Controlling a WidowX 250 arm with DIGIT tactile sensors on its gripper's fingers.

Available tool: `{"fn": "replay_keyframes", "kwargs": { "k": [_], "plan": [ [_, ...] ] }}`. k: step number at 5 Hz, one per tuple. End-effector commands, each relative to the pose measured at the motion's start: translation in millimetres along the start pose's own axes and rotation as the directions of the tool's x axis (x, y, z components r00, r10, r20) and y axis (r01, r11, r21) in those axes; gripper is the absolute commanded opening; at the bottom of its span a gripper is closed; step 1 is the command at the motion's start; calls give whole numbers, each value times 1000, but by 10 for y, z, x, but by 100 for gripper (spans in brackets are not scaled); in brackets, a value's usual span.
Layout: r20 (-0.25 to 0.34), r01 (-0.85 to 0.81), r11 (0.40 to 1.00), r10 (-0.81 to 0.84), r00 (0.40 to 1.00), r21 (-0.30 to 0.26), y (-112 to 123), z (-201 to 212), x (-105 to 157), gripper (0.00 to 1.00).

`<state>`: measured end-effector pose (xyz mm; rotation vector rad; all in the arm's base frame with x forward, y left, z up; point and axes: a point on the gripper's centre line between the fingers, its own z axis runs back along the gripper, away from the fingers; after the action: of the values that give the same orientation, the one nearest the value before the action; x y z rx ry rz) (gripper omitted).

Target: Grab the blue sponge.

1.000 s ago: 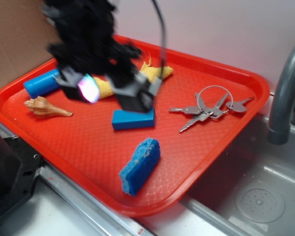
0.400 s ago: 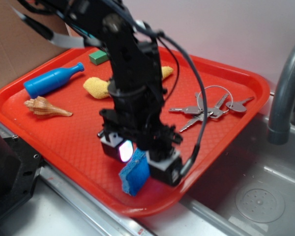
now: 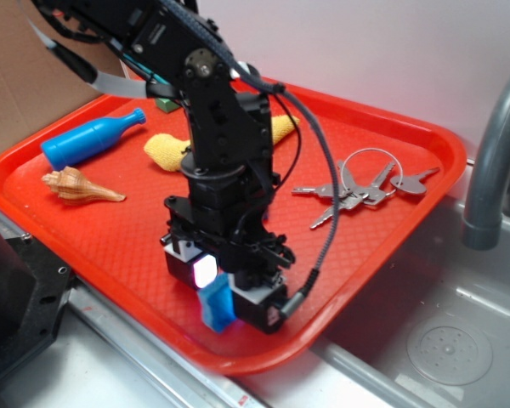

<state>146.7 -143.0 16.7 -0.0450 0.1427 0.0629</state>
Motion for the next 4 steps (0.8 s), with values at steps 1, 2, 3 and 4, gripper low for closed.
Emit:
{"fn": "replay_keyframes", "kwargs": {
  "k": [1,2,3,4],
  "plan": [
    [138,127,986,-113,984,-104,238,841,-3,0],
    [184,135,982,-109,977,-135,549,1341,-102,0],
    [184,119,984,-94,978,-131,733,1643,-183,0],
    [243,83,988,-49,969,-130,816,1939,-303,0]
  ]
}}
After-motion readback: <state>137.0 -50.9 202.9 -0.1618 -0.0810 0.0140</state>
